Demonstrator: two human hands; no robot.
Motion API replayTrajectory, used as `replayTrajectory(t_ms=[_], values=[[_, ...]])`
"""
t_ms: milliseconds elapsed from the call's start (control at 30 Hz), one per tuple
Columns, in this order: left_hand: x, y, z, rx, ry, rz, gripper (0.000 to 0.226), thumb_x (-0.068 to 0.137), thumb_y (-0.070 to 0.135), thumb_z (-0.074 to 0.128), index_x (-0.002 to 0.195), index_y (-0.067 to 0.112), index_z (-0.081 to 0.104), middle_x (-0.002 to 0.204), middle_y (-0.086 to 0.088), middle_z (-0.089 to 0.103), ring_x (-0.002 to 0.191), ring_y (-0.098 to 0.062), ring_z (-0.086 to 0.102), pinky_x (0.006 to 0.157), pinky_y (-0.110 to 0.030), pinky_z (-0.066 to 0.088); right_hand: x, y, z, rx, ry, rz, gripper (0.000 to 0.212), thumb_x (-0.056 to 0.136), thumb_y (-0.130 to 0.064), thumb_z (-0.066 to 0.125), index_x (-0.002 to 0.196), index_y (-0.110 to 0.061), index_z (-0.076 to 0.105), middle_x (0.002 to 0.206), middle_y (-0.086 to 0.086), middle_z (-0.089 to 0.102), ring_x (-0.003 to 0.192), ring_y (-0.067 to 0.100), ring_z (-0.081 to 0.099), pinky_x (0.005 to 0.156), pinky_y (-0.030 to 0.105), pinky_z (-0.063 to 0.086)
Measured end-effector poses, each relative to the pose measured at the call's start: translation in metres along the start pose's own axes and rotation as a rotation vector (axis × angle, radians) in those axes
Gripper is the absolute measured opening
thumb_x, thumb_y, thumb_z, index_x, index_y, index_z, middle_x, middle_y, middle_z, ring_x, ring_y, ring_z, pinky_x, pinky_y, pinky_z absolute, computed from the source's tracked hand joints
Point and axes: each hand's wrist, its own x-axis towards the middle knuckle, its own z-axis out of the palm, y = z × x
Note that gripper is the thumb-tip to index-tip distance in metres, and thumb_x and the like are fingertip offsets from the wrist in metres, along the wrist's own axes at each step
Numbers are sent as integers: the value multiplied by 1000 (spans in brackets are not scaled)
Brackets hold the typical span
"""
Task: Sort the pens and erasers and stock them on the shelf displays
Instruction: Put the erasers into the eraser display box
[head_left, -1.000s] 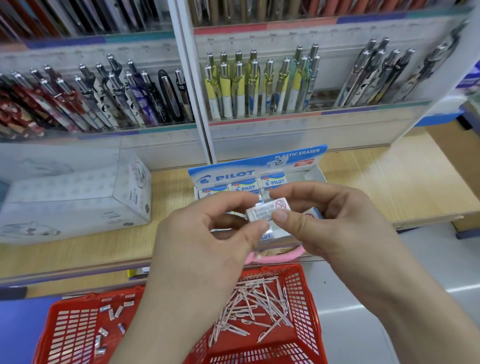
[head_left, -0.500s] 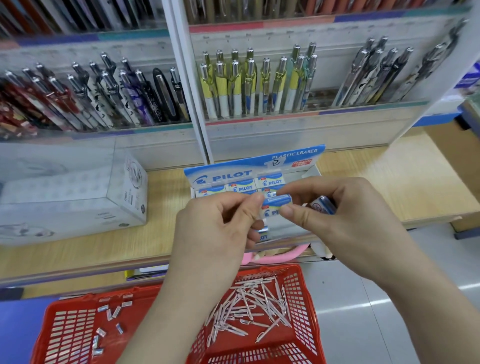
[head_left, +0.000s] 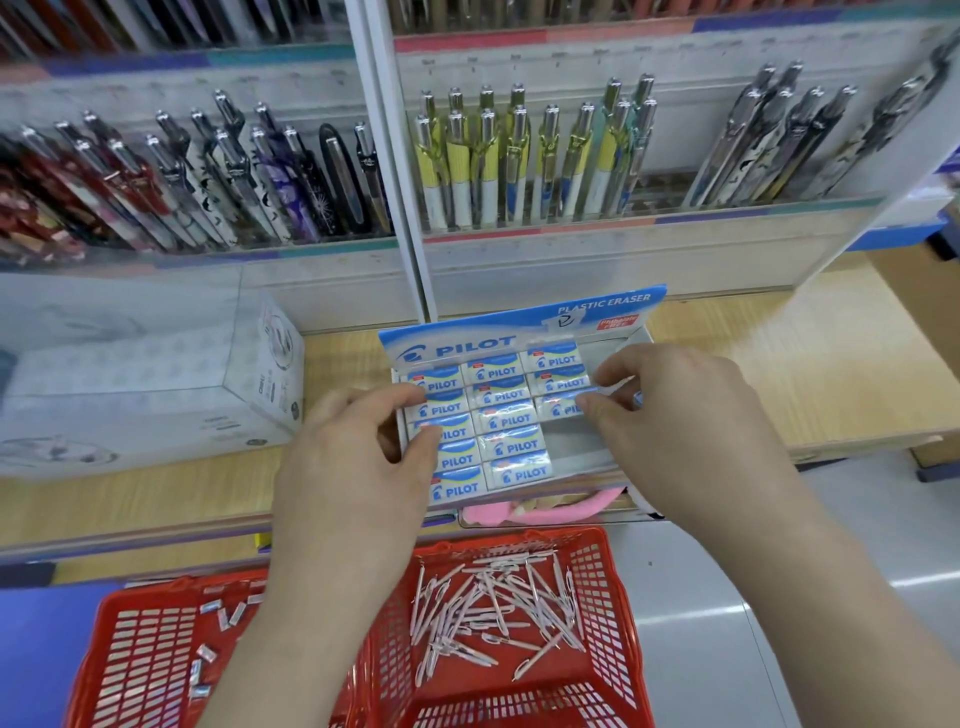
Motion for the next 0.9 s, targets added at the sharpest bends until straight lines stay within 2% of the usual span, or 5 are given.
replayTrajectory(t_ms=[200, 533, 700, 800, 900], values=[[3, -4, 0, -6, 6, 13, 26, 77, 27, 73, 103, 31, 71, 78, 21, 47, 63, 3, 52, 56, -15, 28, 3, -2, 2, -125, -65, -83, 24, 82, -38, 67, 102, -25, 65, 78, -7, 60, 77, 19, 51, 54, 30, 30], [6, -6, 0, -13, -3, 46, 28, 76, 27, 75, 104, 28, 71, 77, 18, 46, 66, -5, 52, 61, -15, 30, 8, -9, 6, -104, -52, -92, 33, 82, -34, 66, 111, -19, 55, 91, -1, 66, 91, 25, 59, 65, 29, 33], [5, -7, 0, -6, -28, 56, 29, 78, 29, 72, 106, 33, 69, 84, 13, 48, 71, -8, 52, 64, -18, 31, 7, -7, -1, -10, -141, -79, 32, 84, -19, 56, 113, -22, 44, 82, -5, 60, 80, 21, 55, 61, 31, 35], [0, -6, -5, -59, -7, 77, 26, 80, 28, 68, 105, 35, 67, 85, 13, 49, 68, -7, 52, 64, -21, 37, 2, -2, -16, 318, -131, 76, 24, 84, -14, 54, 104, -27, 54, 77, -3, 65, 59, 10, 55, 52, 28, 44], [-18, 12, -12, -248, -13, 111, 14, 79, 32, 67, 92, 38, 68, 82, 12, 57, 68, -8, 56, 62, -14, 42, -12, -8, -28, 1165, -178, 284, 33, 84, 7, 46, 102, -13, 65, 80, 8, 73, 68, 12, 64, 61, 23, 54]])
